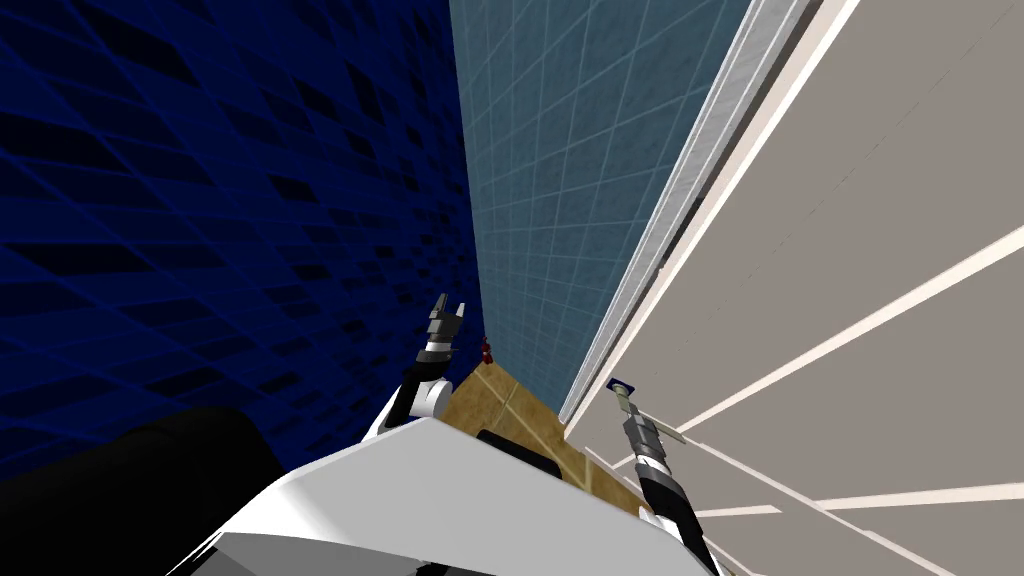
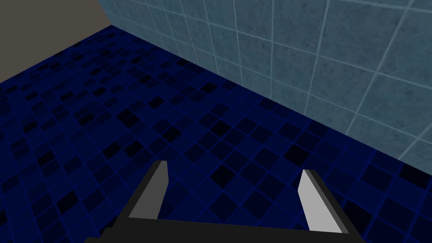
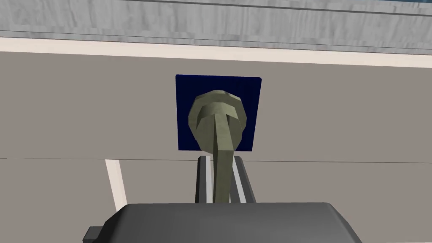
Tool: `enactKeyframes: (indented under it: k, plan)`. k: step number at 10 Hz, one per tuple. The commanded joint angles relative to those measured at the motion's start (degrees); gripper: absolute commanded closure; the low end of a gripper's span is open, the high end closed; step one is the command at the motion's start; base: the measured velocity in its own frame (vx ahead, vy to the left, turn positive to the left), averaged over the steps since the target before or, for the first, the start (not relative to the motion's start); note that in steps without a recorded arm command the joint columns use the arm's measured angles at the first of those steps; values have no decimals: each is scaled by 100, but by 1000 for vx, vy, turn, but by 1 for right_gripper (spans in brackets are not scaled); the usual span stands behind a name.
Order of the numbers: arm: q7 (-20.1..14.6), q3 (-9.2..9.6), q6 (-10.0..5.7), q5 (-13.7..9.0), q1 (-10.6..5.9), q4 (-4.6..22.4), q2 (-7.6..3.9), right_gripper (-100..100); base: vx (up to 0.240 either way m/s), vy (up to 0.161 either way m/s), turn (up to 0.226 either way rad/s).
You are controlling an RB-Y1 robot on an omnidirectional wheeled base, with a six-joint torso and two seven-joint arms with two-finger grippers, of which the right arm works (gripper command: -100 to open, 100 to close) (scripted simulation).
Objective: Pull the door open
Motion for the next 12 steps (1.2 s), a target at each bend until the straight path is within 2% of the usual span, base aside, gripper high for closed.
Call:
enactKeyframes:
  k: [1, 3, 5, 6, 7, 8, 12]
  plan:
    - [-136, 97, -61, 50, 61, -20, -83, 100, -212, -27, 135]
    - [-306, 229, -125, 120, 136, -47, -194, 100, -251, -56, 139]
    - [-400, 302, -161, 158, 177, -62, -256, 100, -213, -65, 105]
    - [-355, 305, -117, 159, 174, -94, -200, 100, -92, -15, 36]
    - [-464, 410, -212, 201, 268, -111, -269, 100, -140, -6, 112]
    - [-490, 431, -239, 210, 290, -116, -291, 100, -198, -18, 117]
    - [-789, 678, -548, 306, 540, -174, -544, 100, -241, -45, 117]
